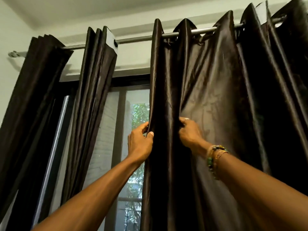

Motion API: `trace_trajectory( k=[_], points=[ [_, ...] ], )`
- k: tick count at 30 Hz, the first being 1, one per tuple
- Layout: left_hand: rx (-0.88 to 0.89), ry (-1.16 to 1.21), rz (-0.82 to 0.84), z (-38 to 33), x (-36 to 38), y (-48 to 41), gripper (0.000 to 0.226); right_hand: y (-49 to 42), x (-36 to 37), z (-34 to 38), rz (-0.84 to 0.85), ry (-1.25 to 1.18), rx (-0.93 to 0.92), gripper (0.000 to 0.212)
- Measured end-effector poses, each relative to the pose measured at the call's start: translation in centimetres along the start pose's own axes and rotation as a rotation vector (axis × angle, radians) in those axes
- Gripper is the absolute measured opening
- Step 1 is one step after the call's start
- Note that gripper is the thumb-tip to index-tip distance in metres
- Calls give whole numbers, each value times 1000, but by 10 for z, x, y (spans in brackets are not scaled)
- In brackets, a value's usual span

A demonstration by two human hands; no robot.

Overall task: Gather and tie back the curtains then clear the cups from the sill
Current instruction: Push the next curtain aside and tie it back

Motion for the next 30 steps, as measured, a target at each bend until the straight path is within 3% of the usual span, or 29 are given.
trace_trajectory(
  k=[3, 5, 9, 12, 14, 15, 16, 18, 20, 23, 27, 30],
  points=[
    [-19, 96, 19, 2, 6, -3, 35, -10, 44, 57, 187, -78, -279, 43],
    [-81, 143, -48, 8, 1, -6, 35, -22, 60, 81, 267, -76, -338, 44],
    [-47, 133, 45, 21, -8, -8, 32, -26, 66, 86, 390, -257, -249, 45],
    [-36, -7, -74, 21, -13, -13, 13, -22, 65, 84, 481, -406, -151, 39],
    [-66, -51, -159, 20, -15, -17, 11, -16, 47, 79, 351, -398, -142, 26],
    [-85, -50, -183, 21, -17, -18, 13, -13, 33, 72, 191, -353, -163, 38],
    [-113, -38, -206, 23, -19, -19, 15, -11, 16, 60, 11, -229, -186, 47],
    [-184, -22, -215, 30, -23, -20, 24, -4, -20, 31, -358, 115, -158, 43],
    [-194, -46, -148, 33, -20, -17, 35, 4, -49, 1, -538, 328, -45, 48],
    [-134, -33, -20, 28, 4, -7, 37, 16, -88, -39, -599, 376, 147, 73],
    [-53, -80, 65, 13, 34, 7, 24, 40, -136, -100, -634, 279, 548, 108],
    [-39, -134, 75, 9, 50, 15, 49, 56, -155, -134, -545, 231, 652, 125]
  ],
)
Point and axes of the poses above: each hand's wrist, its own y-axis away from the middle knuckle, its own x-axis out of the palm, z = x × y, the point moved 4 cm from there along -y, towards the middle knuckle, and after that the axes turned 7 degrees about -x, right-handed, at the moved point
